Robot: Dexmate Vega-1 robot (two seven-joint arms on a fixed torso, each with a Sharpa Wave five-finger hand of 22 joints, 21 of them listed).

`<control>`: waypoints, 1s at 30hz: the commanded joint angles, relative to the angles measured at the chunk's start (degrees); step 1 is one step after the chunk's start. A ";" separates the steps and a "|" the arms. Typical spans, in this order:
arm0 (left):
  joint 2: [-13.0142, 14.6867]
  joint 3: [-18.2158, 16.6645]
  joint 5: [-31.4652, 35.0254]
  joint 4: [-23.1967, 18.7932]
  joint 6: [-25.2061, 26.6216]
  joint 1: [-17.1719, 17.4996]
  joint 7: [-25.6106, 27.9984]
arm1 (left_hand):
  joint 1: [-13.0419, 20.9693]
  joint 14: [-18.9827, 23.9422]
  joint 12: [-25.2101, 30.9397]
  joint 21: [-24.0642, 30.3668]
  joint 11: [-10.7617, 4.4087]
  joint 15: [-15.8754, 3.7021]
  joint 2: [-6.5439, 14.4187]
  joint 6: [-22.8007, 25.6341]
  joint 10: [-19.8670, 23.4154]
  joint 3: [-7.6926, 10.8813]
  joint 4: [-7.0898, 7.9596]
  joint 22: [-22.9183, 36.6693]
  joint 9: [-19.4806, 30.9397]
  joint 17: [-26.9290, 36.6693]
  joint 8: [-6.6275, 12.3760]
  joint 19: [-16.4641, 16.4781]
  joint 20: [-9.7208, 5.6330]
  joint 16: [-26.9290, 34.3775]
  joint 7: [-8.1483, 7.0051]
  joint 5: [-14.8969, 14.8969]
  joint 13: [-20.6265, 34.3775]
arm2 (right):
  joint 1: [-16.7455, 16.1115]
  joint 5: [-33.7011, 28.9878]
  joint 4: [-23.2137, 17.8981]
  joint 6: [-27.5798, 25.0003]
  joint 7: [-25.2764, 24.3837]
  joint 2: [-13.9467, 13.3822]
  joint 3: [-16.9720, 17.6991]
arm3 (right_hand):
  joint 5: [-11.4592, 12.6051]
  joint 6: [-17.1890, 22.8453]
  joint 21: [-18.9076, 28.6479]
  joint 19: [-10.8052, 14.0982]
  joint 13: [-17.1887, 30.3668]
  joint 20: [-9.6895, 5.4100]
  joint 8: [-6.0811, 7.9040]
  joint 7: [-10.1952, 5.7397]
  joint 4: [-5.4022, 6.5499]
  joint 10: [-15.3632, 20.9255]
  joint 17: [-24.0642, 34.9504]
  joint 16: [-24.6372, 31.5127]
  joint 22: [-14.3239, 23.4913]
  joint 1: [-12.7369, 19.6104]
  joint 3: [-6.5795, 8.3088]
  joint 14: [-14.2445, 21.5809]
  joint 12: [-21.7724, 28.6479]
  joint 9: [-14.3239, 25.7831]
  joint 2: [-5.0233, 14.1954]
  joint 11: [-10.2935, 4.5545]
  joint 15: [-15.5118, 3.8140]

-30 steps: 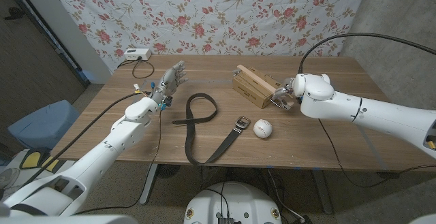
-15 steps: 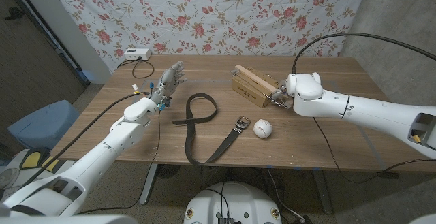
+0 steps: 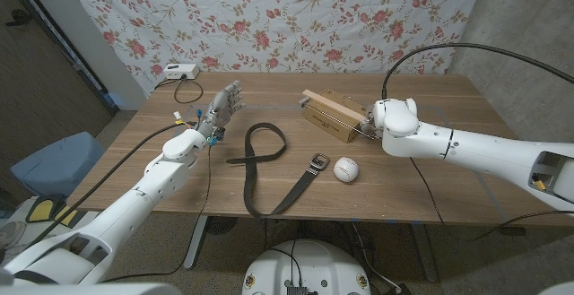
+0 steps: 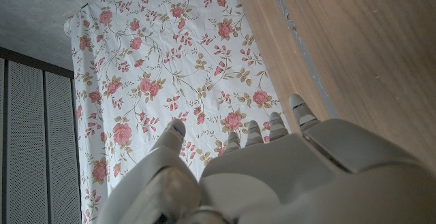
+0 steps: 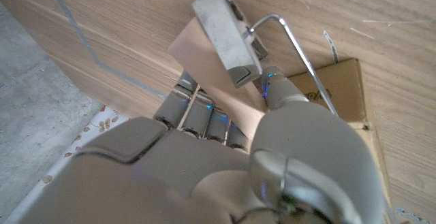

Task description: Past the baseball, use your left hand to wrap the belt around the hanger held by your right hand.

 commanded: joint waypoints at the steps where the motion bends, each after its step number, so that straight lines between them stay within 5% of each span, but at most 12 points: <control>1: -0.22 0.31 0.09 0.00 0.19 -0.48 -0.30 | -0.49 -0.11 -0.14 -0.14 -0.03 0.16 0.07 0.23 0.20 -0.23 0.20 0.09 0.15 0.25 -0.08 -3.93 0.76 -0.17 -0.06 0.15 0.18 | -5.61 -4.05 -2.54 -1.86 -8.23 -0.43 3.33 | -0.90 6.53 7.92 0.60 7.38 -1.49 1.23 0.10 0.66 5.31 12.41 9.58 2.52 8.74 0.64 7.17 8.13 1.97 2.93 -1.74 -5.70; 5: -0.09 0.42 0.28 -0.33 0.33 -0.55 -0.30 | -0.62 0.04 -0.11 -0.15 -0.07 0.19 0.11 0.33 0.38 -0.28 0.27 0.10 0.15 0.26 -0.06 -3.86 0.75 -0.14 -0.08 0.17 0.19 | -7.87 -4.90 -3.46 -2.03 -11.06 -0.87 4.87 | -0.82 10.03 14.98 -0.16 16.19 -1.51 1.13 1.01 2.07 10.72 24.70 17.69 4.58 9.06 -2.10 8.24 16.37 3.05 2.35 -2.76 -5.50; 7: 0.09 0.48 0.49 -0.68 0.41 -0.52 -0.22 | -0.72 0.19 -0.10 -0.16 -0.18 0.19 0.16 0.32 0.49 -0.31 0.33 0.11 0.14 0.26 -0.09 -3.78 0.74 -0.11 -0.10 0.19 0.19 | -9.75 -4.50 -4.04 -1.86 -13.27 -1.06 6.61 | -0.43 14.31 19.53 -0.44 23.46 -1.95 3.03 1.19 3.57 12.36 33.03 22.23 5.20 7.78 -3.78 8.59 21.93 5.08 2.26 -3.36 -5.48; 10: 0.78 0.59 1.39 -1.92 0.82 -0.33 0.59 | -0.76 0.27 -0.11 -0.17 -0.15 0.24 0.21 0.23 0.54 -0.31 0.34 0.11 0.14 0.25 -0.15 -3.73 0.73 -0.11 -0.27 0.20 0.20 | -12.10 -4.48 -4.82 -2.04 -16.10 -1.24 8.46 | -0.06 16.42 22.95 -0.17 28.74 -2.47 5.46 1.77 6.20 13.46 37.60 24.75 5.15 4.81 -5.57 9.61 25.65 7.79 1.89 -4.25 -5.53; 14: 2.63 0.81 3.48 -5.26 3.51 0.13 3.43 | -0.21 1.21 0.00 -0.18 -0.21 -0.20 0.46 0.24 1.19 -0.02 -0.16 0.09 0.15 0.13 -0.16 -3.26 0.59 0.06 -0.33 0.25 0.21 | -16.78 -3.73 -6.14 -1.71 -22.56 -1.28 12.34 | 0.42 18.22 25.58 -0.35 30.04 -2.74 8.84 1.83 8.41 15.40 38.33 26.81 4.78 2.23 -6.73 10.46 26.68 11.24 1.86 -4.78 -5.61; 15: 3.26 0.92 4.24 -6.32 4.60 0.22 4.42 | 0.56 2.75 0.15 0.10 -0.24 -0.50 0.58 0.94 2.05 0.31 -0.94 0.08 0.13 0.04 0.07 -1.94 0.36 0.38 -0.48 0.20 0.23 | -17.79 -3.87 -6.32 -1.98 -24.17 -1.10 13.03 | 0.48 18.20 25.84 -0.36 30.44 -2.85 9.17 1.86 8.65 15.70 38.36 27.01 4.74 1.94 -6.85 10.52 26.97 11.67 1.84 -4.76 -5.60; 17: 4.62 1.08 6.29 -9.36 7.43 0.77 7.74 | 2.53 7.11 1.37 0.74 0.16 -1.49 0.49 4.69 6.48 1.04 -3.13 0.02 0.13 0.02 0.93 1.20 -0.79 1.30 0.58 -0.06 0.36 | -21.39 -2.89 -6.86 -0.68 -29.66 -0.82 16.13 | 1.36 16.71 28.58 -1.14 36.53 -3.30 12.76 1.30 10.41 16.02 38.51 29.32 4.27 0.27 -7.01 10.55 29.97 16.79 2.13 -5.35 -5.66; 22: 8.67 1.83 10.65 -16.57 14.66 1.28 11.94 | 5.83 17.01 4.19 2.98 -0.83 -3.98 -1.05 15.12 16.77 1.58 -7.63 0.37 0.38 0.63 2.56 9.09 -2.66 3.58 1.84 -0.30 1.05 | -26.53 -2.85 -7.21 -0.05 -38.50 0.36 19.91 | 2.37 14.59 32.14 -2.59 46.71 -3.94 17.65 0.93 12.27 14.66 38.69 32.94 3.29 -1.13 -6.46 10.11 34.21 23.68 2.05 -6.44 -5.70; 30: 14.46 3.52 14.95 -23.89 22.63 0.21 10.15 | 9.88 25.56 7.29 4.91 -3.72 -6.85 -1.21 25.70 26.17 1.23 -9.49 0.91 0.67 3.22 4.63 14.06 -3.65 8.54 2.78 -0.38 2.44 | -32.62 -1.76 -7.42 2.42 -49.91 2.86 25.30 | 2.83 14.38 34.70 -1.58 50.90 -5.01 20.89 0.69 12.82 14.99 38.75 35.69 2.37 -1.29 -5.69 10.38 36.93 27.54 1.96 -7.51 -5.77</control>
